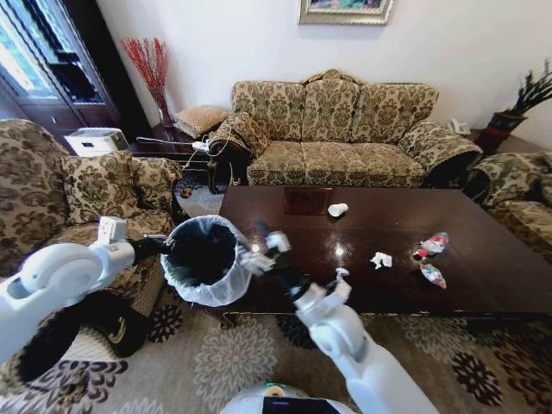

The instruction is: Move to the front of the table and place the trash on the table into the trash bin.

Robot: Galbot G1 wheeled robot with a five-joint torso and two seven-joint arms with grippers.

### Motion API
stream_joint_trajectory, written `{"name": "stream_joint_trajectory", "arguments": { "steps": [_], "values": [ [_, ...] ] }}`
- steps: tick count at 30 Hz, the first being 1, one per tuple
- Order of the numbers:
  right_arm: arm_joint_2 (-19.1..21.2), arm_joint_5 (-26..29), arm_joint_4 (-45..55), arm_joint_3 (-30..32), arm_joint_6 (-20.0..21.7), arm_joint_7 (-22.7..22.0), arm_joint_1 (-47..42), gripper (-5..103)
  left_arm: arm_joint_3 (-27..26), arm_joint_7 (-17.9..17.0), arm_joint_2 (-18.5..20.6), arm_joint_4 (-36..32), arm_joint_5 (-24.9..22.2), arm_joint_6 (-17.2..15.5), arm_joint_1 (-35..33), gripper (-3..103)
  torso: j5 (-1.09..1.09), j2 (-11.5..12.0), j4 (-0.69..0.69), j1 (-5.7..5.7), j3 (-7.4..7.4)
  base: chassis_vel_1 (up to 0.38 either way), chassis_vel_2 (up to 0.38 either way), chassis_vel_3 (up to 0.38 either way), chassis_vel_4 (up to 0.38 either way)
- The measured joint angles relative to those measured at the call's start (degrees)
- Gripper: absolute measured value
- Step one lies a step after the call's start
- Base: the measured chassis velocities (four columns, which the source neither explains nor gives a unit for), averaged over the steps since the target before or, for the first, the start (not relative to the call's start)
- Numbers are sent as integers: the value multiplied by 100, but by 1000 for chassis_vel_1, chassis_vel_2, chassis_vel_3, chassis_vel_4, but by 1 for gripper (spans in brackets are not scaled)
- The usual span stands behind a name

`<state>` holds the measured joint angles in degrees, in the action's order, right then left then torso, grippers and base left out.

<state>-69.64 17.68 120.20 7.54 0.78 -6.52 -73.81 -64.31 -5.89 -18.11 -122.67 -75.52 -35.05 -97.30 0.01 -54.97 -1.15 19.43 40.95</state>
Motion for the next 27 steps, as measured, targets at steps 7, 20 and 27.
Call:
{"name": "stream_joint_trajectory", "arguments": {
  "steps": [7,20,27],
  "values": [
    [-362,392,-321,300,435,-1453,-661,100,-2,36,-95,-62,62,0,24,0,-2,0,1,1,0,-8,-18,8,11],
    [-467,187,-768,636,42,-2006,-925,100,26,135,-191,-119,147,11,16,0,0,0,0,0,0,-135,-178,129,175],
    [-595,196,-1368,611,-390,-1541,-755,100,-4,179,-125,-127,113,39,47,0,7,0,4,1,0,-161,-128,119,119]
  ]
}}
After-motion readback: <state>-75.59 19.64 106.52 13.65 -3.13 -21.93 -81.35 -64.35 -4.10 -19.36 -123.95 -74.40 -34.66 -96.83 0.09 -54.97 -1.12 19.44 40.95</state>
